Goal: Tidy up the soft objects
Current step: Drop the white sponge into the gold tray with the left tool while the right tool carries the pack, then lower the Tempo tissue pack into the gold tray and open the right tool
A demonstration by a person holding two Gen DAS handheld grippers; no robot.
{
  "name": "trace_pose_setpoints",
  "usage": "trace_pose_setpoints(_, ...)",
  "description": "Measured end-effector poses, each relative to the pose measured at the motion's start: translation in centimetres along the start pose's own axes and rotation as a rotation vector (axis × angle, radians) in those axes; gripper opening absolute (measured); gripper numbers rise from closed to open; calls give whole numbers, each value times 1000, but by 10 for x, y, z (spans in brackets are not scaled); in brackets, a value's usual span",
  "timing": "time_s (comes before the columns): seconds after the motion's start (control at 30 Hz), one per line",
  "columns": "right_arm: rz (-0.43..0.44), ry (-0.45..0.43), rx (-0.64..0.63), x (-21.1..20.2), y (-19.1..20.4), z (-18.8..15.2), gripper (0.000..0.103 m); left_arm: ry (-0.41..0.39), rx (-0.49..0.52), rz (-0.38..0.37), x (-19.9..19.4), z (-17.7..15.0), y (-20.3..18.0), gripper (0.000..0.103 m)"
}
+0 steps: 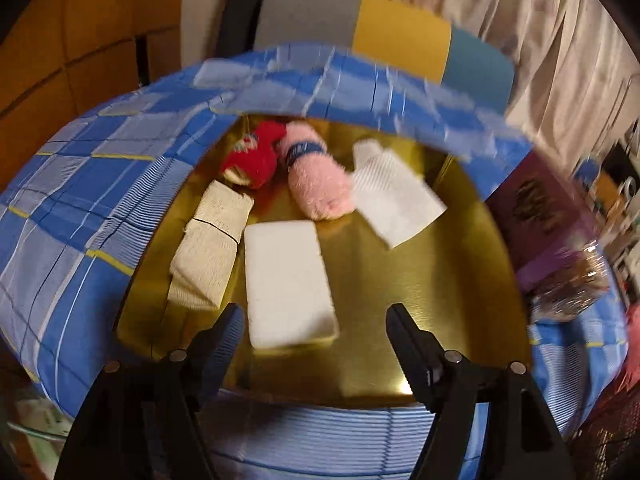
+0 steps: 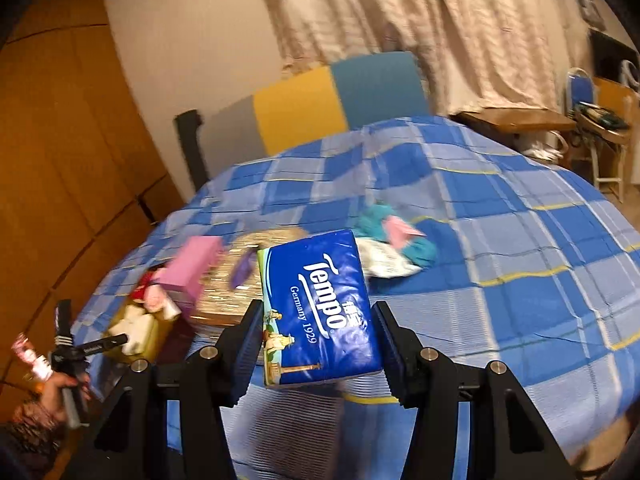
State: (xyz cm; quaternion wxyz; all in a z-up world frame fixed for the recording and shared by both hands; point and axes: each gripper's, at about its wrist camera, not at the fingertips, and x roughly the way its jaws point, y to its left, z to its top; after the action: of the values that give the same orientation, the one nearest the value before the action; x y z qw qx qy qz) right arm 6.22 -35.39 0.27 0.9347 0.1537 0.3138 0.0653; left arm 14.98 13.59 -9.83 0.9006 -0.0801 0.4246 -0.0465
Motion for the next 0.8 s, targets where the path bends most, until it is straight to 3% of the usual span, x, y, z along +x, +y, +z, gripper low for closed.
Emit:
trace_pose_setpoints(0.07,41,2,-27,4,23,3,54,-52,-29,-36,-13,-9,3,74)
trace_pose_setpoints(0.27,190,48,-116,30,97,5,54,-125,-26,-37,-32,-25,-16,73)
trace_pose_setpoints(0.43,299,120,-199,61,162,-4,54,-140,-59,-54,-41,-33,-22,73)
trace_pose_setpoints(0.57,363,203,-256,97,212,-17,54,-136,-86,-21,-45,-40,-20,73)
trace_pose_setpoints(0.8,350,332,-278,177,271,-32,54,-139,-162,2,-49,-42,-1,73)
